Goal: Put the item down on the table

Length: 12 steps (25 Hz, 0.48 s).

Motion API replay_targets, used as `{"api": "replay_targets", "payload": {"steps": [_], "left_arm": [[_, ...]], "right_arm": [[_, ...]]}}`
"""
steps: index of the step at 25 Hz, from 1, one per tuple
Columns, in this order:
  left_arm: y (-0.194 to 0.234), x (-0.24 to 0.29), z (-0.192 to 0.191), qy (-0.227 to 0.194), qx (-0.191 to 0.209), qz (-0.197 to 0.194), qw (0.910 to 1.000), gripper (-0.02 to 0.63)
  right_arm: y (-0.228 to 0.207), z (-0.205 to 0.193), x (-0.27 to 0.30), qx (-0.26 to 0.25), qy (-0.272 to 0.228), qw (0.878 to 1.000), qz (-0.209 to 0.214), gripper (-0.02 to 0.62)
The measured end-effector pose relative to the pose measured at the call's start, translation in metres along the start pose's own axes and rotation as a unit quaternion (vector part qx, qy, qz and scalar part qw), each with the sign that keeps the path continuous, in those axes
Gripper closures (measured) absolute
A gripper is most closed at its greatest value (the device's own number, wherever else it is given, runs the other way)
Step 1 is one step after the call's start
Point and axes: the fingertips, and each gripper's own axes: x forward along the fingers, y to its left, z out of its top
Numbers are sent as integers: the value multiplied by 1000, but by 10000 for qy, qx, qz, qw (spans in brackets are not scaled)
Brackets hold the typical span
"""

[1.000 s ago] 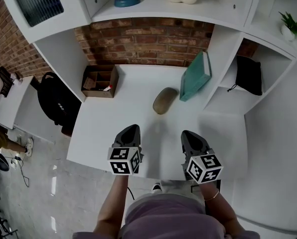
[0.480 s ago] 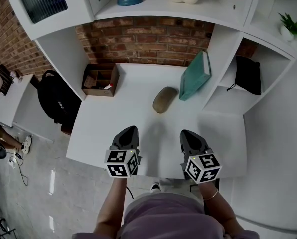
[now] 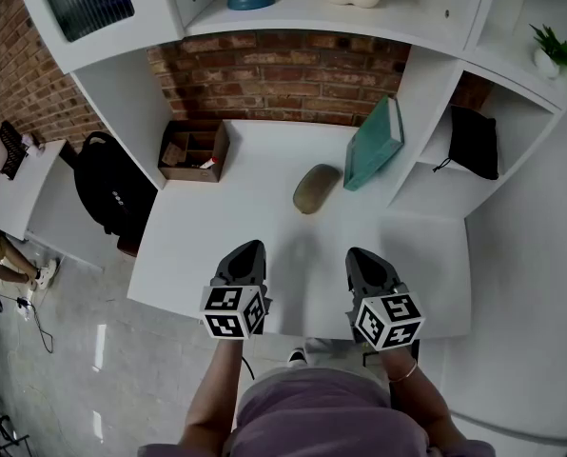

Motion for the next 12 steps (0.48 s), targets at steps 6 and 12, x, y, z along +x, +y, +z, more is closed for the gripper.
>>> {"api": "replay_targets", "payload": {"steps": [6, 12], "left_arm": [[-3, -1, -1, 8, -2, -6, 10000, 604], [0, -1, -1, 36, 12, 36, 10000, 604]], "right_arm": [[-2, -2, -2, 9, 10, 10000, -24, 595], [0, -2, 0, -8, 24, 10000, 1, 595]]}}
